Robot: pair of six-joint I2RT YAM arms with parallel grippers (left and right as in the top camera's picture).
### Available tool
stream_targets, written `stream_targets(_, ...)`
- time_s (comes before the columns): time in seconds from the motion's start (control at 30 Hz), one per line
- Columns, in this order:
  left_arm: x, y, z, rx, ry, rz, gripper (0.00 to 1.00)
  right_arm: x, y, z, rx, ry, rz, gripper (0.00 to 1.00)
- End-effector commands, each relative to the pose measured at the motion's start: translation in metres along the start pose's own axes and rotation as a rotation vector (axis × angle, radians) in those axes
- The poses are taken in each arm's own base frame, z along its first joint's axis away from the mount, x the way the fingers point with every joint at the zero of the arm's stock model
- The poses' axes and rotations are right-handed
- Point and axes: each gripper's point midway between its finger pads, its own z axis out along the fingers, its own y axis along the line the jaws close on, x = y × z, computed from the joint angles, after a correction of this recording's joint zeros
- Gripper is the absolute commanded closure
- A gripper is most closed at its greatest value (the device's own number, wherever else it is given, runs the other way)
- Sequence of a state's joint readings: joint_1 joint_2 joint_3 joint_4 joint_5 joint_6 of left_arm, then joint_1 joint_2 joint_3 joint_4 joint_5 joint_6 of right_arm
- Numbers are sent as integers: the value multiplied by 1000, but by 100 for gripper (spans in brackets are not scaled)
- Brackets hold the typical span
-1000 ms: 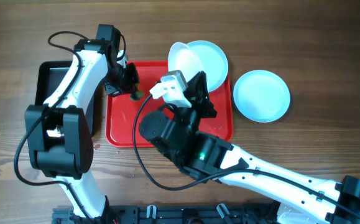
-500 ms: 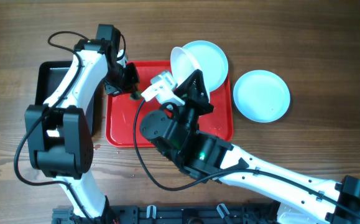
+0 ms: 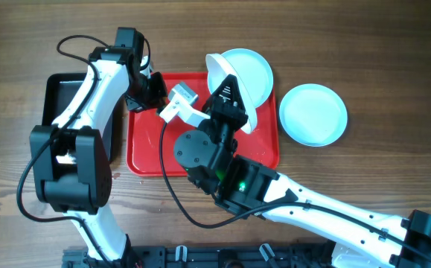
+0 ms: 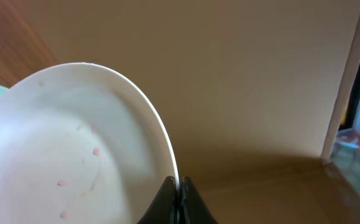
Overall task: Clean dirty plates on tray and stack at the side
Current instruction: 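Lift the scrubbed plate with the right gripper toward the stacked plate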
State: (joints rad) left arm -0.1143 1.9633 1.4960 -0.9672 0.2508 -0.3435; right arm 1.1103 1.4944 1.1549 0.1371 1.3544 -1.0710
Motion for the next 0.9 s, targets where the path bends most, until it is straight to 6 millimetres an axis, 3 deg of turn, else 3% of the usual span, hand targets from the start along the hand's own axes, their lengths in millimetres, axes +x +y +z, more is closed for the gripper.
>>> stream_targets(0.0, -1, 0, -5, -2, -18, -7, 96, -1, -13, -2, 14, 6, 7, 96)
stream_targets(0.17, -1, 0, -5, -2, -18, -7, 96, 0, -13, -3, 13, 6, 49, 96)
stream_targets(0.27, -1, 0, -5, -2, -18, -7, 96, 4, 1, -2, -11, 6, 201, 96)
stream_targets(0.37, -1, 0, -5, -2, -18, -7, 96, 14, 42, -5, -130, -8, 253, 96)
stream_targets(0.47, -1, 0, -5, -2, -17, -7, 96, 27, 99, -18, -408, 21, 392, 96)
stream_targets(0.57, -1, 0, -5, -2, -17, -7, 96, 28, 118, -26, -561, 74, 585, 96)
stream_targets(0.63, -1, 0, -5, -2, -17, -7, 96, 21, 113, -30, -697, 85, 774, 96)
stream_targets(0.77, 0, 1, -5, -4, -14, -8, 96, 25, 87, -21, -852, 95, 972, 96)
stream_targets(0.87, 0, 1, -5, -4, -13, -8, 96, 58, 64, 4, -921, 165, 1106, 95)
